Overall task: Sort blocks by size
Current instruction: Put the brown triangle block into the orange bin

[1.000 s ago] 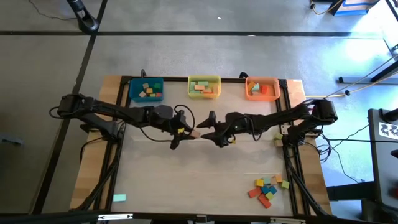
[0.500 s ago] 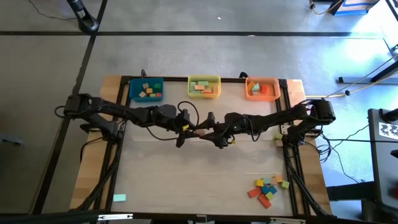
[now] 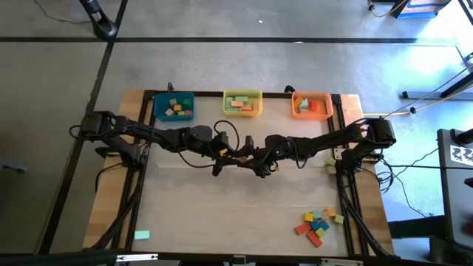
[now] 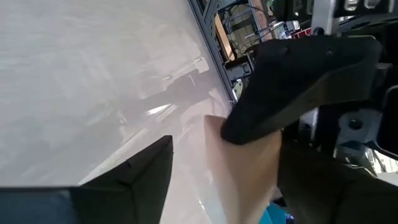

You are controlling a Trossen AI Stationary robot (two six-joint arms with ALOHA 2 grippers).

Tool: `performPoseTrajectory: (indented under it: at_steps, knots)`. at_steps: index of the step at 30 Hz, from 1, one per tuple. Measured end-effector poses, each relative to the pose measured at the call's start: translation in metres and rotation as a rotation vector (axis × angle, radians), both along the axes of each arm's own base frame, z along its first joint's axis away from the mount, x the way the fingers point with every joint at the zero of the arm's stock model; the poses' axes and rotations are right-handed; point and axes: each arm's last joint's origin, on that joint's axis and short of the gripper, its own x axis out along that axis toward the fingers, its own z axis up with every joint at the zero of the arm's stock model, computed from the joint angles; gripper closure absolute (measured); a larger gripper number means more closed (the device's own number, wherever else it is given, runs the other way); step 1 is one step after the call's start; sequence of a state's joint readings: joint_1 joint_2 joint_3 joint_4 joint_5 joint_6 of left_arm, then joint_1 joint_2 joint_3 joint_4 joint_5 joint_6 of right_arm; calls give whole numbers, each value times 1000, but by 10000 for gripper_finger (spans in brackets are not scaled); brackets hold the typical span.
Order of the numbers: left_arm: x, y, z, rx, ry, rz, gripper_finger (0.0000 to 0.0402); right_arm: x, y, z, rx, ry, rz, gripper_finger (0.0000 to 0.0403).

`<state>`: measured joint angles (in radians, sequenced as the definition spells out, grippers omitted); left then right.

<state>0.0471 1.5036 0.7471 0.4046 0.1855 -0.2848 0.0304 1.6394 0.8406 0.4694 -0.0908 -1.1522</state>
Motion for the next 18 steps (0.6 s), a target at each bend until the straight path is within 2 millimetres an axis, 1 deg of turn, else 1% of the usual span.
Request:
performPoseTrajectory:
  at_steps: [5,11,18]
  knots:
    - [0,0,0,-6,-1,-1,282,0,0,0,-4,-5,10,184]
    - [0,0,0,-8,-1,0,282,0,0,1,-4,-13,9,215]
    - [0,0,-3,-14,22,-4,282,5,1,-8,-7,-10,3,257]
